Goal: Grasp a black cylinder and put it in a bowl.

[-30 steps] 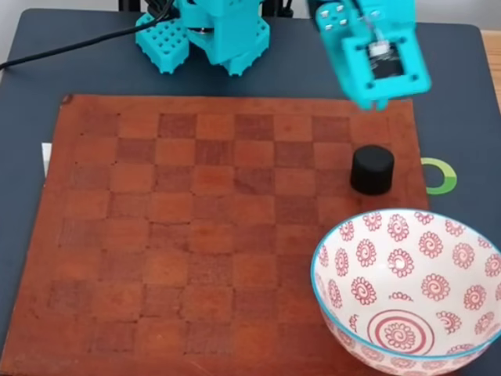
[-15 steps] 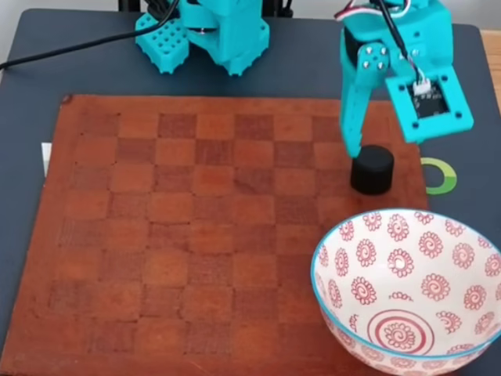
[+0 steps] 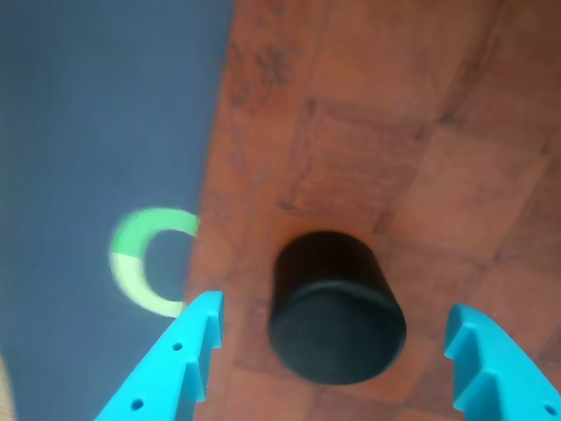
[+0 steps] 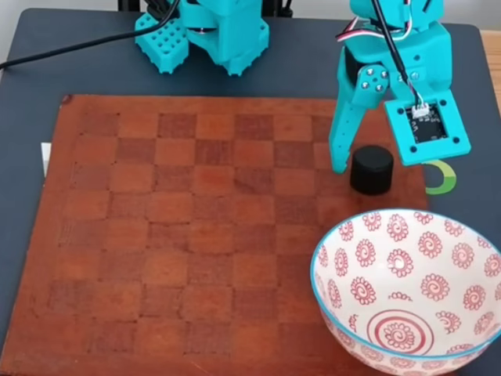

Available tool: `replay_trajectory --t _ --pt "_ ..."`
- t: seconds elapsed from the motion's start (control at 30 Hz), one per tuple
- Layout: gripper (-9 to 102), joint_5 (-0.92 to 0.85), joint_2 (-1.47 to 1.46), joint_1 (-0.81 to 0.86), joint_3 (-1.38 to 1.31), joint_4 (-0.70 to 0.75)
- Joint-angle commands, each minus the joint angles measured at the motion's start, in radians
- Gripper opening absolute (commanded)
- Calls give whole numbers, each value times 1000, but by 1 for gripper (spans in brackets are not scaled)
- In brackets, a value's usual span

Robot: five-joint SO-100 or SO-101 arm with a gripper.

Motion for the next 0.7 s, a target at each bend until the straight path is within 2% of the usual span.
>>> replay_trajectory --t 0.0,0.37,0.67 --pt "31 -2 -14 5 -14 -8" --pt "31 9 -23 17 -12 3" --pt "19 11 -23 26 -15 8"
